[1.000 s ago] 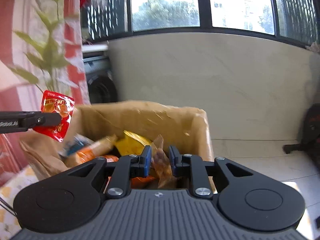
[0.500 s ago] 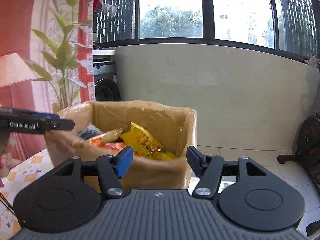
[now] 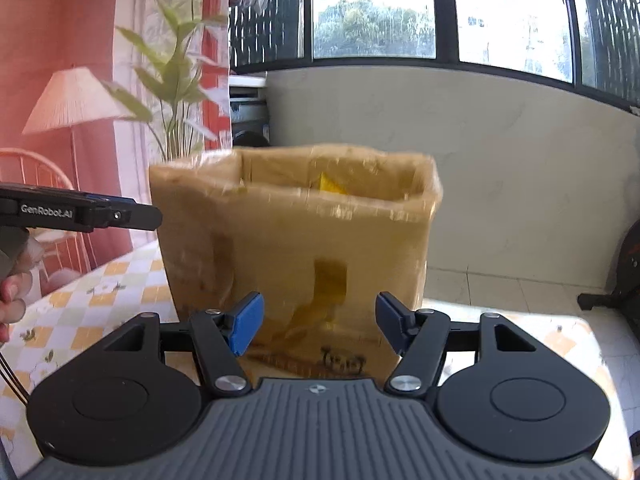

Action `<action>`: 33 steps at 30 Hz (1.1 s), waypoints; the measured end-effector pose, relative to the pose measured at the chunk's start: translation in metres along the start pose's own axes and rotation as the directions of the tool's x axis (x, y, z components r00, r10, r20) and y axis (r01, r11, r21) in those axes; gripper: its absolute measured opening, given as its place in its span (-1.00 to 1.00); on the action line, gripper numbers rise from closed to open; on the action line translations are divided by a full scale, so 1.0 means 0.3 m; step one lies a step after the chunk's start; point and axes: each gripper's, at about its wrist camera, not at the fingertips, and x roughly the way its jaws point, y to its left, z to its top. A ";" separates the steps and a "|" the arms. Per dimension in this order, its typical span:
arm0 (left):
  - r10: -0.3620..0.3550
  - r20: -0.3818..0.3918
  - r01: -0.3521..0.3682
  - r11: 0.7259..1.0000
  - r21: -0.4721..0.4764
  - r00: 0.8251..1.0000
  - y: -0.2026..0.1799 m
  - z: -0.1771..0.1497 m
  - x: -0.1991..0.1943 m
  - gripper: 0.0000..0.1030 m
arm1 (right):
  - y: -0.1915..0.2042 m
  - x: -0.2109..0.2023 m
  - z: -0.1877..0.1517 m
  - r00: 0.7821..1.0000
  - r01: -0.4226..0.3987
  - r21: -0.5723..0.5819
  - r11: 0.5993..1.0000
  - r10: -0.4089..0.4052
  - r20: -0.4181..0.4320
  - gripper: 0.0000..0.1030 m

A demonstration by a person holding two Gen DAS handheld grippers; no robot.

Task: Organize snacks
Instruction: 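Move both open tools down to the green biscuit packet on the table, then grasp the green biscuit packet with the left tool and lift it over the box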

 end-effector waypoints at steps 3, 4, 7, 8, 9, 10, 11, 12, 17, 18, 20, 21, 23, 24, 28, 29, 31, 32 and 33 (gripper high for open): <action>0.000 -0.040 0.000 1.000 -0.008 0.999 0.000 -0.055 0.005 0.20 | -0.003 0.020 -0.052 0.999 -0.008 0.018 1.000 0.009 -0.041 0.27; -0.001 -0.053 0.001 1.000 -0.011 0.999 0.001 -0.074 0.009 0.20 | -0.004 0.025 -0.075 0.998 -0.007 0.016 1.000 0.008 -0.058 0.27; -0.011 -0.096 0.009 1.000 -0.020 0.995 -0.006 -0.130 0.020 0.20 | -0.008 0.031 -0.141 0.995 0.001 0.005 1.000 -0.001 -0.104 0.27; -0.018 -0.110 0.016 1.000 -0.024 0.994 -0.013 -0.149 0.021 0.20 | -0.010 0.032 -0.164 0.993 0.006 0.000 1.000 -0.005 -0.122 0.27; -0.028 -0.124 0.024 0.999 -0.028 0.992 -0.018 -0.169 0.025 0.20 | -0.006 0.035 -0.185 0.990 0.007 -0.010 1.000 -0.009 -0.139 0.27; -0.036 -0.139 0.033 0.999 -0.030 0.990 -0.023 -0.188 0.032 0.20 | 0.000 0.035 -0.209 0.988 0.003 -0.023 1.000 -0.007 -0.156 0.27; -0.048 -0.156 0.044 0.999 -0.029 0.987 -0.031 -0.209 0.039 0.20 | 0.008 0.035 -0.233 0.985 -0.004 -0.036 0.999 -0.002 -0.173 0.27; -0.056 -0.171 0.052 0.998 -0.029 0.984 -0.038 -0.225 0.048 0.20 | 0.016 0.036 -0.256 0.982 -0.012 -0.047 0.999 0.003 -0.191 0.27; -0.108 -0.248 0.093 0.993 -0.071 0.963 -0.062 -0.311 0.103 0.19 | 0.051 0.061 -0.341 0.961 -0.067 -0.107 0.992 0.035 -0.276 0.26; -0.120 -0.261 0.101 0.991 -0.085 0.958 -0.067 -0.313 0.117 0.18 | 0.060 0.069 -0.352 0.957 -0.078 -0.117 0.990 0.042 -0.286 0.26; -0.150 -0.282 0.118 0.985 -0.125 0.948 -0.078 -0.345 0.140 0.16 | 0.066 0.086 -0.361 0.953 -0.095 -0.123 0.988 0.055 -0.299 0.25; -0.166 -0.292 0.127 0.981 -0.149 0.942 -0.084 -0.356 0.154 0.16 | 0.069 0.096 -0.362 0.950 -0.105 -0.120 0.987 0.064 -0.304 0.25; -0.196 -0.306 0.142 0.972 -0.189 0.932 -0.087 -0.368 0.178 0.16 | 0.075 0.114 -0.354 0.947 -0.126 -0.112 0.986 0.086 -0.308 0.22; -0.206 -0.310 0.148 0.968 -0.201 0.928 -0.092 -0.377 0.185 0.15 | 0.081 0.123 -0.352 0.945 -0.137 -0.110 0.984 0.097 -0.312 0.22; -0.242 -0.326 0.167 0.956 -0.241 0.914 -0.103 -0.399 0.222 0.15 | 0.111 0.145 -0.357 0.938 -0.173 -0.129 0.977 0.123 -0.323 0.08; -0.247 -0.331 0.169 0.954 -0.246 0.911 -0.106 -0.404 0.231 0.14 | 0.116 0.144 -0.358 0.938 -0.178 -0.129 0.975 0.129 -0.323 0.07; -0.253 -0.342 0.170 0.952 -0.255 0.905 -0.109 -0.415 0.249 0.09 | 0.116 0.148 -0.358 0.936 -0.188 -0.119 0.975 0.141 -0.321 0.00; -0.259 -0.346 0.173 0.950 -0.260 0.902 -0.111 -0.420 0.256 0.07 | 0.113 0.150 -0.358 0.935 -0.193 -0.109 0.975 0.149 -0.321 -0.03; -0.266 -0.351 0.177 0.948 -0.265 0.898 -0.119 -0.420 0.268 0.05 | 0.111 0.154 -0.356 0.935 -0.196 -0.104 0.975 0.153 -0.321 -0.04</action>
